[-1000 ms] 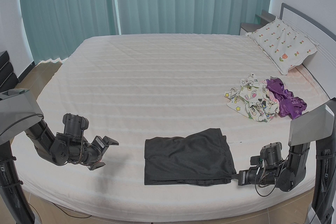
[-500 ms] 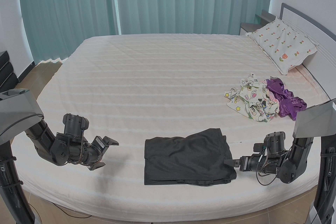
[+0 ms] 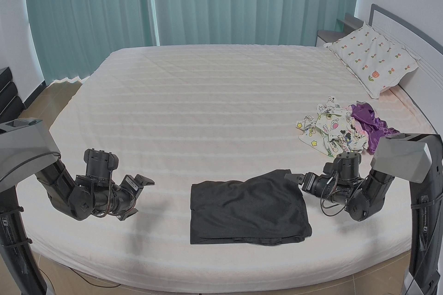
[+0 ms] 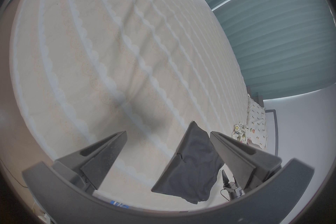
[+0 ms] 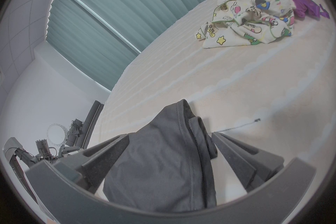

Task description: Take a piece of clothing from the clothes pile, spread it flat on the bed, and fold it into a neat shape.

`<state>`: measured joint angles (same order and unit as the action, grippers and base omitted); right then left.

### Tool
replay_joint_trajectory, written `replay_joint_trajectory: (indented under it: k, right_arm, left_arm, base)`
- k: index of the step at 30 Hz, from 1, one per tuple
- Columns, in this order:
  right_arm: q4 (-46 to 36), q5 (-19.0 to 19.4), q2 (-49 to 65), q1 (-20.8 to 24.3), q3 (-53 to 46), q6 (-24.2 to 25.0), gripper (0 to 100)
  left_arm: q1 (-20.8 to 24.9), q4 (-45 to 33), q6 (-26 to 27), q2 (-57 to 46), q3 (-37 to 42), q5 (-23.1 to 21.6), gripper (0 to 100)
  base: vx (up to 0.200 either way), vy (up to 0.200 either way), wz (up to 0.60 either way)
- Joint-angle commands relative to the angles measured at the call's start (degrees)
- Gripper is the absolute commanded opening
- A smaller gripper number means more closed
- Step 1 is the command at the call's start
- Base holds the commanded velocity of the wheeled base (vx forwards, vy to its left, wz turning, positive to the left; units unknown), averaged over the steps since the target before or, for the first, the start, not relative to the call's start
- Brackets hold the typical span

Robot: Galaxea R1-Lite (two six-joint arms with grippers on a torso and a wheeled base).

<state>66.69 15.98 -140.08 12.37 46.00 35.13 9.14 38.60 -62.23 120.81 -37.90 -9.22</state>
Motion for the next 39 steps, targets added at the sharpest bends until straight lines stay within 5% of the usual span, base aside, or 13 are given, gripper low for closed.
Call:
replay_joint_trajectory:
  k: [1,15,16,39]
  right_arm:
    - [-1.92,-0.07,-4.41,1.16,4.72,0.46,100]
    - [-0.95,0.01,-6.78,0.81,8.67,0.99,100]
    - [-1.04,-0.07,-6.78,0.63,8.76,0.99,0]
    - [0.1,-2.1,-6.87,-2.53,9.29,1.25,0]
  left_arm:
    - [0.44,1.13,0.01,0.92,0.63,0.6,100]
    - [0.53,1.13,-0.08,1.1,0.55,0.6,100]
    - [0.53,1.13,-0.08,1.1,0.63,0.6,100]
    - [0.53,1.13,-0.08,1.1,0.55,0.6,100]
  base:
    - [0.0,0.0,0.0]
    - [0.0,0.0,0.0]
    - [0.0,0.0,0.0]
    - [0.0,0.0,0.0]
